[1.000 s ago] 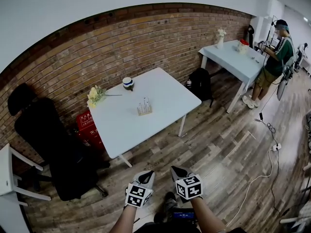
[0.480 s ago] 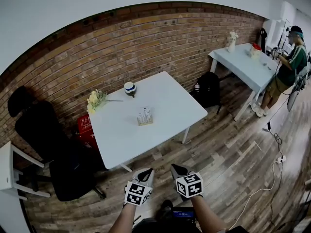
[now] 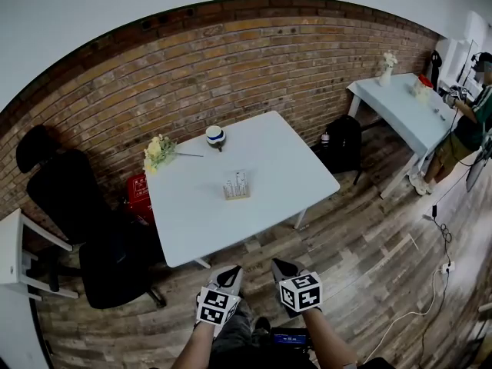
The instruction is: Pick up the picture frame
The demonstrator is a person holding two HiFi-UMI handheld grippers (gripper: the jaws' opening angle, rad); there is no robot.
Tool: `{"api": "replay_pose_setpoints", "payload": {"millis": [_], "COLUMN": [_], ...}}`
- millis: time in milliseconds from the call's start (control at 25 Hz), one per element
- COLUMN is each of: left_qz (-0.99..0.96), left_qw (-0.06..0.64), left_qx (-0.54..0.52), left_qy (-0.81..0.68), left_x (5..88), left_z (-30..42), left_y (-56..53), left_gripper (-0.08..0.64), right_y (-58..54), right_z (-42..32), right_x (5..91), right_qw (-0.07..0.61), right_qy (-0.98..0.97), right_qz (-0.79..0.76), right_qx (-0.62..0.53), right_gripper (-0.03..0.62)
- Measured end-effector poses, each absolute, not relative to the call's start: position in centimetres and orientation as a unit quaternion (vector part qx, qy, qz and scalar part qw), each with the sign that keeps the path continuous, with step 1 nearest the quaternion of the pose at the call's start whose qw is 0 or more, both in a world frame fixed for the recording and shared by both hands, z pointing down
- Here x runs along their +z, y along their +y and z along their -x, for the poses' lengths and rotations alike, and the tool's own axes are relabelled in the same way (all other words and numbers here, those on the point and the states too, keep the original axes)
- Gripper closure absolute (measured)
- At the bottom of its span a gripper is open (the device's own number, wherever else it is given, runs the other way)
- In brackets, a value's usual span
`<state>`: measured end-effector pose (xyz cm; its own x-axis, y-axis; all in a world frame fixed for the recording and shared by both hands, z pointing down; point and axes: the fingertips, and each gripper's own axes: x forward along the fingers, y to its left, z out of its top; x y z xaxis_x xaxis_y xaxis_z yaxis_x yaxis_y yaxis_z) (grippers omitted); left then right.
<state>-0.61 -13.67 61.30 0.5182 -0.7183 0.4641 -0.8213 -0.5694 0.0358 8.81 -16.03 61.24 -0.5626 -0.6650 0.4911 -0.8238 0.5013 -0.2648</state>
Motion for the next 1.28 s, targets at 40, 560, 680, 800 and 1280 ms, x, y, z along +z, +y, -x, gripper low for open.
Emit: {"api": "replay_pose_setpoints", "payload": {"millis": [40,560,680,800,1280], "left_qz": [-0.86,-0.858,-0.857,-0.858,-0.87], "left_qw": [0.129,0.127,0.131,0.133,0.134], "left_qx": [0.204,0.207,0.204,0.201,0.186], "left_qy": [-0.449,-0.453,-0.455,-0.454,-0.437], "left_x": [61.4,62.6,62.6,62.2,60.8], "left_z": [0.9,2.6,3.6,4.6,6.7], "left_y": [-14.0,-23.5,-26.6,-29.6,-39.3], "left_gripper": [0.548,0.548,0.548,0.548,0.548], "right_y": [-16.4,-25.9,-28.8,-31.6,-40.6], "right_z": [-8.5,-7.0,-6.2,-5.4,-3.3], "right_x": [61.4,61.8,61.8,61.4,59.7], "right_qw": [0.167,0.188,0.192,0.193,0.198], "right_qy": [-0.851,-0.851,-0.849,-0.848,-0.838], "right_qz": [-0.435,-0.433,-0.433,-0.435,-0.457], "right_qx": [0.241,0.233,0.233,0.234,0.224], "right_gripper": [0.583,0.583,0.583,0.583,0.583]}}
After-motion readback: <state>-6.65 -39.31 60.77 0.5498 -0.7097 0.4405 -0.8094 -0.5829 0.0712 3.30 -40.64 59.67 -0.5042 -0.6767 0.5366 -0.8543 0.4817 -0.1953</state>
